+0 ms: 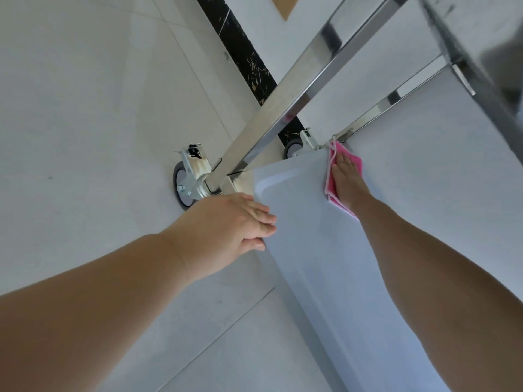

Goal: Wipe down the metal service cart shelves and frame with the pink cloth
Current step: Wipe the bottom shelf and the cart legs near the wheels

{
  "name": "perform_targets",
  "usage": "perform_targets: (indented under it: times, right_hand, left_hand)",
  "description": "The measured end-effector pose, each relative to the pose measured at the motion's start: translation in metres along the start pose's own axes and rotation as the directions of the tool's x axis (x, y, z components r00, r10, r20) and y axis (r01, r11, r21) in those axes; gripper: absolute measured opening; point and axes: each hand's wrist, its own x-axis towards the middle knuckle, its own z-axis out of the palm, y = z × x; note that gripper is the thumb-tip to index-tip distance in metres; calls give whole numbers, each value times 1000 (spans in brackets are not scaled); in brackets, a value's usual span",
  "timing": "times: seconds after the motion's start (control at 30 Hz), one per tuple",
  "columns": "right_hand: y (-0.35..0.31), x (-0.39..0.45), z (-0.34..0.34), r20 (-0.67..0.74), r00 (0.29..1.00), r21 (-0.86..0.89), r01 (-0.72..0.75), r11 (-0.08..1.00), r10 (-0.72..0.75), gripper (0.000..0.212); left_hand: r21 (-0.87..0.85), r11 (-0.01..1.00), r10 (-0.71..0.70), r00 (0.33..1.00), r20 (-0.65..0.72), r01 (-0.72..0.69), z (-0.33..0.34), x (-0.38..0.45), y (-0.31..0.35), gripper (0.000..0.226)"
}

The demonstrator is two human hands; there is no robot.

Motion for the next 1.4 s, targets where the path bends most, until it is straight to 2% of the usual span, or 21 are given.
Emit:
perform_targets:
  times: [0.2, 0.27, 0.37, 0.47, 0.57, 0.67, 0.77, 0.87, 0.9, 1.07, 1.2, 1.27, 1.33, 1.4]
  right_hand:
    - [-63, -40, -25, -61, 989, -30, 137, 990, -138, 69]
    - [-83, -58, -27, -91, 970, -60, 222, 973, -227, 69]
    - [-94, -79, -29, -115, 952, -19, 284, 959, -284, 67]
    - [-91, -85, -33, -46, 956, -102, 283, 954, -289, 74]
    - [-99, -93, -36, -32, 967, -98, 250, 963, -254, 70]
    - [-117, -114, -38, -95, 960, -7, 265, 964, -264, 61]
    - [-137, -142, -40, -169, 932, 81, 339, 937, -322, 60]
    - [-153, -157, -45, -212, 931, 290, 351, 890, -298, 59]
    - [-157, -153, -50, -219, 931, 312, 350, 883, -292, 57]
    - [-182, -121, -72, -269, 914, 238, 367, 899, -302, 56]
    - [-182, -139, -68, -316, 880, 191, 426, 884, -355, 57]
    - [-174, -160, -59, -289, 879, 146, 431, 890, -379, 55]
    - [-165, -183, -50, -221, 903, 216, 413, 885, -368, 54]
    - [-151, -204, -50, -68, 948, 505, 302, 809, -311, 56]
  left_hand:
    - [128, 991, -66, 988, 136, 48, -2, 3, 5, 41]
    - [203, 978, -80, 982, 171, 44, -3, 2, 11, 42]
    - [274, 962, -78, 973, 215, 16, -11, -3, 22, 38]
    - [237, 972, -36, 986, 162, -3, -23, -20, 28, 34]
    - [262, 965, -66, 984, 167, 21, -34, -41, 30, 34]
    - [300, 951, -154, 958, 243, 77, -41, -58, 30, 37]
    - [357, 929, -209, 932, 296, 95, -52, -73, 29, 38]
    - [401, 909, -247, 921, 302, 113, -68, -88, 25, 38]
    - [412, 903, -262, 917, 301, 123, -73, -92, 25, 38]
    - [445, 879, -328, 894, 307, 170, -84, -107, 26, 39]
    - [465, 866, -355, 878, 320, 181, -91, -107, 29, 39]
    - [478, 863, -349, 879, 326, 165, -95, -103, 32, 39]
    - [481, 864, -335, 884, 325, 151, -99, -97, 35, 38]
    - [480, 866, -325, 889, 322, 142, -101, -92, 39, 38]
